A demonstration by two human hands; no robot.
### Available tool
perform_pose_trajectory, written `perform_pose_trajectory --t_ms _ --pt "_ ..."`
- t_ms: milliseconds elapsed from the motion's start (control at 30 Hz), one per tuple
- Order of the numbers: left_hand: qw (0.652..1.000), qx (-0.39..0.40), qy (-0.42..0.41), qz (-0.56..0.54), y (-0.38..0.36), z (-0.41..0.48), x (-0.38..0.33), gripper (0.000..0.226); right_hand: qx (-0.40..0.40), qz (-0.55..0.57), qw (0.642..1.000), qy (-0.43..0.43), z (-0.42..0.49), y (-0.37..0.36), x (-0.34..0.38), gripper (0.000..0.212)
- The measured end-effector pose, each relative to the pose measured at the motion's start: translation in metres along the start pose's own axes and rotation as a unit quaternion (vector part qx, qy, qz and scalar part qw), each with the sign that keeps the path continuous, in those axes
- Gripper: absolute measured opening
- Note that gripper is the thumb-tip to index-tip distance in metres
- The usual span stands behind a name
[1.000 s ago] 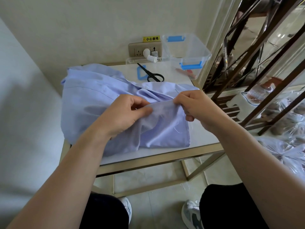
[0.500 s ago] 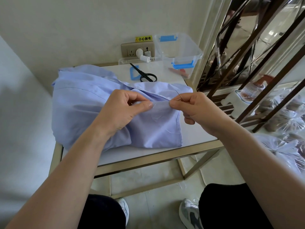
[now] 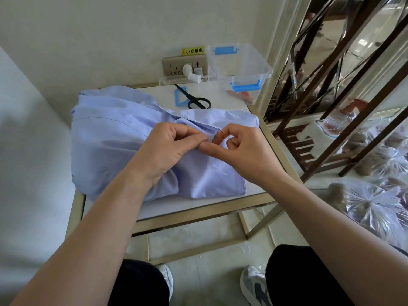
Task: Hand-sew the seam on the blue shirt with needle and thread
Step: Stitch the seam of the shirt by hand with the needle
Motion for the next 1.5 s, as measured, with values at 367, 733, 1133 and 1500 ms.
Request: perform_pose_trajectory --t_ms 367,733,1133,1500 --pt "0.999 -0.016 0.031 -0.021 0.005 0.000 0.007 0.010 0.053 -0.050 0.993 -0.094 0.008 0.020 -0.022 0.003" --pt "0.999 -0.019 0.030 -0.020 0.005 0.001 0.008 0.005 0.074 0.031 0.997 0.005 0.005 0.007 0.011 0.025" --pt "0.999 -0.038 0.025 -0.016 0.011 0.002 0.010 0.011 0.092 -0.015 0.996 0.013 -0.001 0.006 0.006 0.022" --pt "0.999 -0.033 0.005 -0.019 0.010 0.004 0.009 0.009 0.088 -0.029 0.996 0.016 0.000 0.007 0.007 0.025"
Point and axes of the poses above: each hand's wrist, its own z-axis towards the middle knuckle, its own y-axis out of the back of the hand, x = y × z, the point moved 10 cm from there along z, towards the middle knuckle, and after that the axes turned 13 degrees about z, right-handed, at the moved point
